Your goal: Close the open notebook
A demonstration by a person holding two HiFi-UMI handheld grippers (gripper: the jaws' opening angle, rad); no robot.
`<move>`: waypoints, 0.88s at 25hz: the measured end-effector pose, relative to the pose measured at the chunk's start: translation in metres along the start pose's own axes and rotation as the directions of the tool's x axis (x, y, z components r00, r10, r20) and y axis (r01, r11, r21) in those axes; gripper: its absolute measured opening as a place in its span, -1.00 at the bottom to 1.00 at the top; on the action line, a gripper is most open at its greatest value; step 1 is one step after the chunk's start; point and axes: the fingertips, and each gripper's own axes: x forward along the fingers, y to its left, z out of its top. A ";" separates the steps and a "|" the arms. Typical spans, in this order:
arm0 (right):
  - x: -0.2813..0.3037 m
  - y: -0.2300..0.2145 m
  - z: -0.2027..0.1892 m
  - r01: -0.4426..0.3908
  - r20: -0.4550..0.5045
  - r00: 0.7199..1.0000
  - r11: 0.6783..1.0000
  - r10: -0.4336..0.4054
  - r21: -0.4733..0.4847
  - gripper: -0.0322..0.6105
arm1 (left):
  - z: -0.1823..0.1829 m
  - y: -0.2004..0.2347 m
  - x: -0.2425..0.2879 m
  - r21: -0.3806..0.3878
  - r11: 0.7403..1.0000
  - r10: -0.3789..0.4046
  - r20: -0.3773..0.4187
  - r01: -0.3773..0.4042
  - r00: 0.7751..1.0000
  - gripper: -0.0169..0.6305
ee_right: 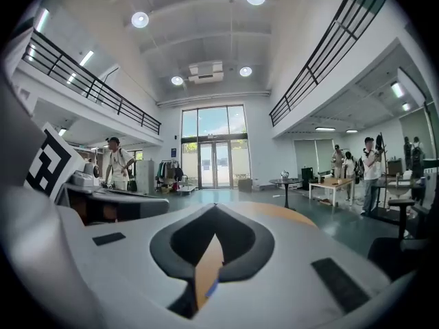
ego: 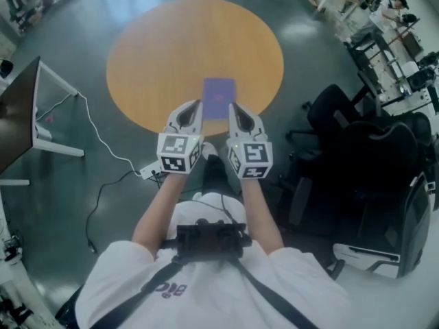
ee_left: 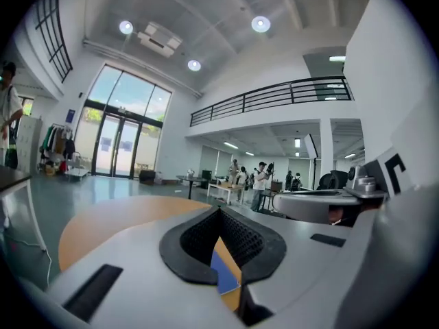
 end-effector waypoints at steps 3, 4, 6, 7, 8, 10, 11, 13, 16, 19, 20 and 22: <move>-0.004 0.015 0.016 -0.015 0.029 0.999 1.000 0.016 -0.019 -0.85 | 0.022 0.004 -0.016 0.039 0.999 0.019 0.059 -0.021 0.998 -0.91; -0.004 0.019 0.020 -0.020 0.038 0.999 1.000 0.021 -0.023 -0.85 | 0.027 0.006 -0.020 0.042 0.999 0.021 0.072 -0.024 0.997 -0.91; -0.004 0.027 0.027 -0.031 0.052 0.998 0.999 0.033 -0.031 -0.85 | 0.035 0.008 -0.026 0.039 0.999 0.025 0.095 -0.028 0.995 -0.91; -0.004 0.031 0.030 -0.035 0.058 0.998 0.999 0.037 -0.036 -0.85 | 0.038 0.010 -0.028 0.039 0.999 0.028 0.100 -0.032 0.995 -0.91; -0.004 0.034 0.034 -0.037 0.062 0.997 0.999 0.040 -0.039 -0.85 | 0.041 0.011 -0.031 0.040 0.999 0.032 0.102 -0.037 0.994 -0.91; -0.003 0.040 0.037 -0.039 0.068 0.997 0.998 0.042 -0.043 -0.85 | 0.044 0.015 -0.035 0.038 0.998 0.036 0.110 -0.040 0.993 -0.91; -0.002 0.042 0.038 -0.040 0.068 0.997 0.998 0.043 -0.043 -0.85 | 0.046 0.018 -0.037 0.038 0.998 0.037 0.117 -0.041 0.992 -0.91; -0.001 0.045 0.037 -0.040 0.066 0.997 0.998 0.043 -0.045 -0.85 | 0.049 0.021 -0.040 0.036 0.998 0.042 0.129 -0.047 0.991 -0.91; 0.001 0.046 0.037 -0.038 0.058 0.997 0.998 0.041 -0.052 -0.85 | 0.045 0.025 -0.040 0.032 0.998 0.042 0.124 -0.046 0.991 -0.91; 0.004 0.047 0.036 -0.045 0.054 0.997 0.997 0.048 -0.057 -0.85 | 0.042 0.029 -0.038 0.024 0.999 0.046 0.118 -0.049 0.992 -0.91; 0.005 0.047 0.035 -0.043 0.051 0.998 0.997 0.046 -0.058 -0.85 | 0.042 0.030 -0.038 0.023 0.998 0.049 0.118 -0.052 0.992 -0.91; 0.008 0.044 0.034 -0.037 0.046 0.998 0.997 0.040 -0.061 -0.85 | 0.043 0.032 -0.036 0.020 0.998 0.055 0.117 -0.057 0.992 -0.91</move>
